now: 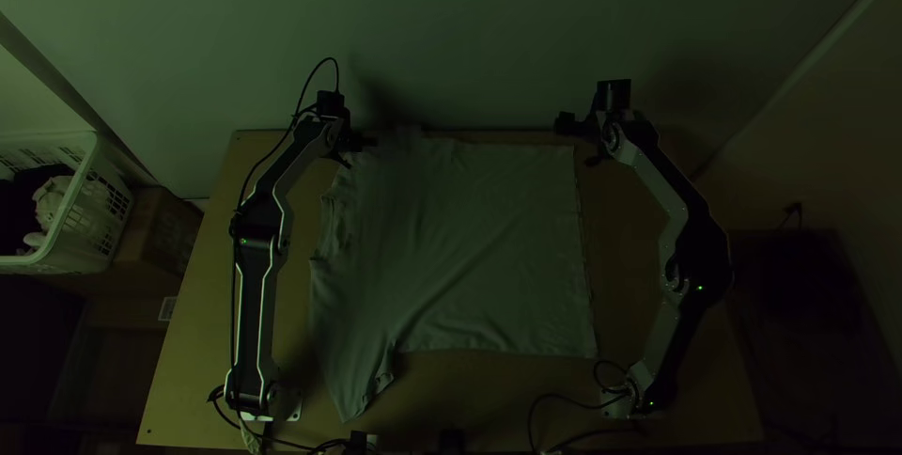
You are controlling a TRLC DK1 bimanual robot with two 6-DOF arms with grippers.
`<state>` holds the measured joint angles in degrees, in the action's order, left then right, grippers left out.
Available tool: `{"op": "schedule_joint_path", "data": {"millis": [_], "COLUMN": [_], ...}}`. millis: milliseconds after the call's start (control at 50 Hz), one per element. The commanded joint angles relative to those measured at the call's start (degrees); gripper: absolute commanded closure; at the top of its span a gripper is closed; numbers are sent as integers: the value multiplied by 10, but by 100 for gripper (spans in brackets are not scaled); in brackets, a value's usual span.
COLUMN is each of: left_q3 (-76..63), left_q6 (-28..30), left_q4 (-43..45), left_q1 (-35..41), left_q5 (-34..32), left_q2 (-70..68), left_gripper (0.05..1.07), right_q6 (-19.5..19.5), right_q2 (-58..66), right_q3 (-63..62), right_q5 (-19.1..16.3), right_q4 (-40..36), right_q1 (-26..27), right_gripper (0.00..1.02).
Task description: Fold the t-shirt
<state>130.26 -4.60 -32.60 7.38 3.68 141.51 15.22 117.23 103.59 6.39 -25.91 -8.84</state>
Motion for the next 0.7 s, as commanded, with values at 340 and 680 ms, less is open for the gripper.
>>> {"op": "schedule_joint_path", "data": {"millis": [340,680], "left_q3": [7,5], "left_q6": [6,3], "left_q4": [-15,-22], "left_q1": [1,1], "left_q5": [-5,-5], "left_q2": [-50,-77], "left_gripper": [105,105], "right_q6": [44,86], "right_q2": [128,219], "right_q3": [134,249], "right_q5": [-9,-12], "right_q4": [-89,-179], "right_q1": [17,25], "right_gripper": [4,16]}}
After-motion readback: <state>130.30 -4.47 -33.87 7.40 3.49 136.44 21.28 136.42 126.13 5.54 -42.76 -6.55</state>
